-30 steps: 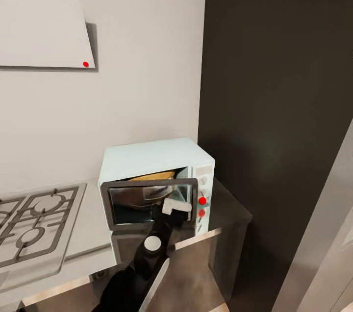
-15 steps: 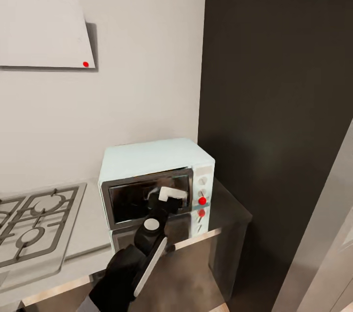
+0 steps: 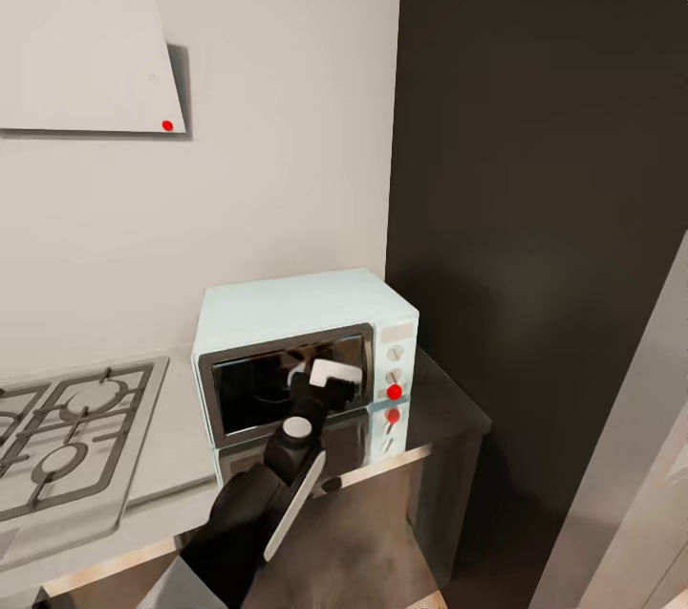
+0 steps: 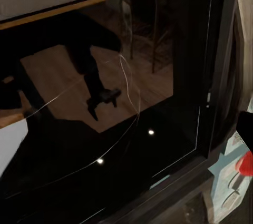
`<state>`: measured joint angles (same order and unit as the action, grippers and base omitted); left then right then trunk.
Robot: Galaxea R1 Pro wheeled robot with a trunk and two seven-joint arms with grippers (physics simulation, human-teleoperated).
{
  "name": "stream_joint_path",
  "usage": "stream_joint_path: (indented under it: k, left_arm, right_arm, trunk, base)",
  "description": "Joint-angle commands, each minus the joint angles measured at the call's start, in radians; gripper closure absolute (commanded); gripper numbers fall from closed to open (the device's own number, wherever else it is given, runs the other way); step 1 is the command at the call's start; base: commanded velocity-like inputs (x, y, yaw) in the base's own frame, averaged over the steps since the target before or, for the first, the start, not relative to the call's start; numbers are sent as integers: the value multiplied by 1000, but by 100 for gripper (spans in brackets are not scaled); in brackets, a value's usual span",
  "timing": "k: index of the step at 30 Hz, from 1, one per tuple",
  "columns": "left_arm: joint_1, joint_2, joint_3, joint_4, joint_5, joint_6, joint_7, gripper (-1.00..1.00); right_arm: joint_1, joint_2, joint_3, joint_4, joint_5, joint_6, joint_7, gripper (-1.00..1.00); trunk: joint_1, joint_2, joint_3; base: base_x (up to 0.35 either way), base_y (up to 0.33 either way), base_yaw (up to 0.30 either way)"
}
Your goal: In the kitchen, take the popcorn bag from the countertop, put it into the microwave, and heat it until the popcorn is cooked so the cooked popcorn ends up inside the bag.
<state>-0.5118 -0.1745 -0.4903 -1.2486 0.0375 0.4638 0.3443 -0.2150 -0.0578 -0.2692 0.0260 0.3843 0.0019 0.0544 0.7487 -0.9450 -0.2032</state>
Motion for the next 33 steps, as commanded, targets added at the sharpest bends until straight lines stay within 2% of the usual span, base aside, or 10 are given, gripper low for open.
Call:
stream_joint_path:
  k: [1, 7, 27, 29, 30, 32, 33]
  left_arm:
    - [-11, 0, 12, -3, -10, 7, 11, -100]
    - [-11, 0, 11, -5, -10, 7, 11, -100]
    - [-11, 0, 4, 0, -7, 7, 9, -100]
    - [-11, 0, -3, 2, 49, 9, 9, -100]
    - [-11, 0, -4, 3, 104, 10, 9, -100]
    - [-11, 0, -6, 11, 161, 10, 8, -100]
    - [-11, 0, -6, 22, 175, 9, 8, -100]
  right_arm:
    - [-1, -1, -8, 2, 8, 0, 2, -100]
    - [-1, -1, -8, 2, 8, 0, 2, -100]
    - [-1, -1, -8, 2, 10, -6, 3, -100]
    - [-1, -1, -8, 2, 10, -6, 3, -100]
    - [-1, -1, -8, 2, 10, -6, 3, -100]
    - [-1, -1, -8, 2, 10, -6, 3, -100]
    - [-1, -1, -8, 2, 10, -6, 3, -100]
  trunk:
    - [0, -1, -1]
    - [0, -1, -1]
    - [0, -1, -1]
    - [0, -1, -1]
    - [0, -1, -1]
    - [0, -1, -1]
    - [0, -1, -1]
  base:
    - [-59, 0, 0]
    - [-184, 0, 0]
    - [-339, 0, 0]
    - [-342, 0, 0]
    - [-342, 0, 0]
    - [-342, 0, 0]
    - [-342, 0, 0]
